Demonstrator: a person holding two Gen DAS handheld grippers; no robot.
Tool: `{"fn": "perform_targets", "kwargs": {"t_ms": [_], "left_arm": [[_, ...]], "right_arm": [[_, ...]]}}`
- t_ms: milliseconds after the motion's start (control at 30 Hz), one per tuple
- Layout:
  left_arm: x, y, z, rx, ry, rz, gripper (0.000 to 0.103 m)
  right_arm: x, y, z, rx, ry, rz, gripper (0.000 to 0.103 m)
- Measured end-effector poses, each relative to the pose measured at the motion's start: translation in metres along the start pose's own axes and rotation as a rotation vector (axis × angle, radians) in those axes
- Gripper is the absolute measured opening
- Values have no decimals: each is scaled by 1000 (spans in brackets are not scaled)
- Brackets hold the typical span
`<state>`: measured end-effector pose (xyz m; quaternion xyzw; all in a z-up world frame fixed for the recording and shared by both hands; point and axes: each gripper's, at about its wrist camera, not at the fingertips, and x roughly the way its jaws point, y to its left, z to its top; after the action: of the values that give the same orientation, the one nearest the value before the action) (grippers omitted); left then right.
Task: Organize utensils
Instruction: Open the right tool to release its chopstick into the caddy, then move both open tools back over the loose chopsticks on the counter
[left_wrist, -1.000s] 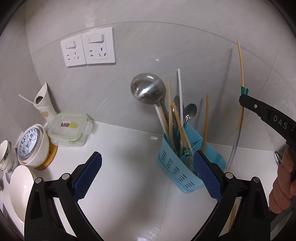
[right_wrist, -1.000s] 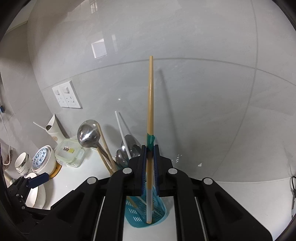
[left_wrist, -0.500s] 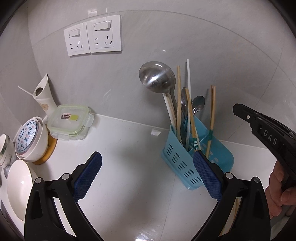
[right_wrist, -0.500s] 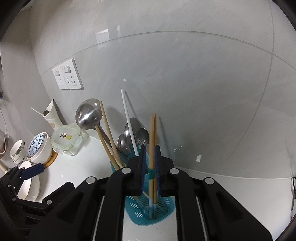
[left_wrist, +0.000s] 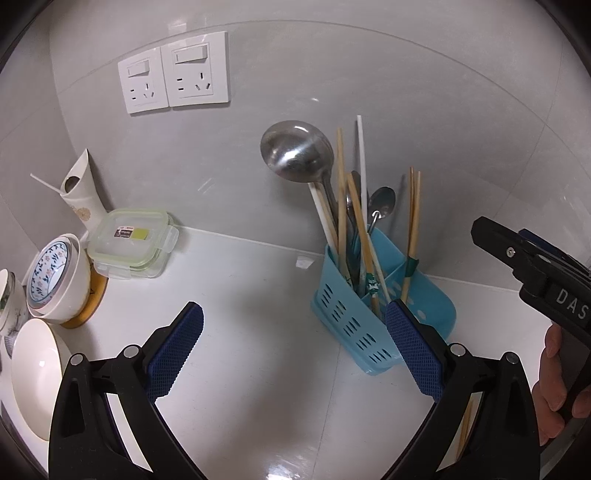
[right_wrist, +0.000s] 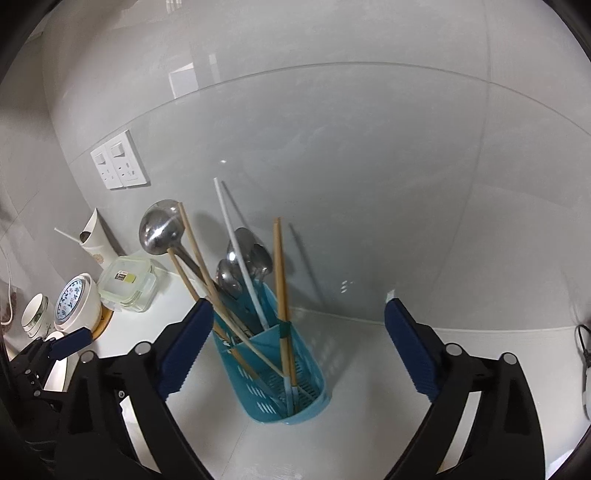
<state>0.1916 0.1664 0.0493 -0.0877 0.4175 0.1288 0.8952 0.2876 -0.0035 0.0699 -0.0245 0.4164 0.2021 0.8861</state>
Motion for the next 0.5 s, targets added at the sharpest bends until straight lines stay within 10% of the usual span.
{"fn": "perform_targets", "kwargs": {"t_ms": [500], "left_arm": [[-19,-42,-9,68,0,-53,97]], "right_arm": [[-48,-64,-33,78,23,-152,95]]}}
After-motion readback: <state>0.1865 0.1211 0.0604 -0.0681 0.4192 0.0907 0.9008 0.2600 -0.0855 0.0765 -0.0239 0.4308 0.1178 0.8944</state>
